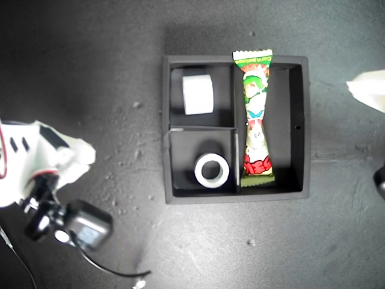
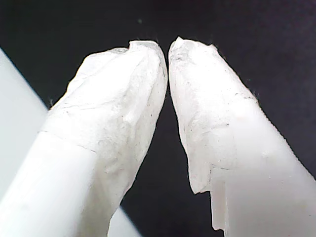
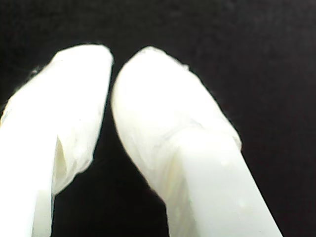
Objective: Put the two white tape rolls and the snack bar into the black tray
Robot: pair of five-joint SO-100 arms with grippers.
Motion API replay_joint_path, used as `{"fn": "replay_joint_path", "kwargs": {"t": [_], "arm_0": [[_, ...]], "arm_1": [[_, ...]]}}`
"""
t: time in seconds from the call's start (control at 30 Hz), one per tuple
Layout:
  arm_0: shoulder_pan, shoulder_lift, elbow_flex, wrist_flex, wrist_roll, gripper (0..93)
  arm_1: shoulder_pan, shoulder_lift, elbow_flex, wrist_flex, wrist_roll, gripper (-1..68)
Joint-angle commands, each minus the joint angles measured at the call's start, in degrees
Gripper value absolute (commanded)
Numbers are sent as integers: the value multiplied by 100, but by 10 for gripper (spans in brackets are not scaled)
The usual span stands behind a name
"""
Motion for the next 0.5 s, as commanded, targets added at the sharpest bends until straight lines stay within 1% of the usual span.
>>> {"fn": "replay_joint_path", "kwargs": {"t": [0.0, 0.13, 0.27, 0.47], "arm_0": [[0, 1608, 1345, -360, -299, 1], [79, 2751, 2285, -404, -466, 1], [123, 3278, 2883, -404, -545, 1], [105, 3858, 3410, -396, -554, 1]], "arm_1": [[97, 1573, 1731, -686, 976, -4], [44, 2593, 3217, -1178, 1696, -5], [-26, 3419, 4474, -1564, 2303, -5], [-44, 4913, 5915, -1494, 2936, -6]]}}
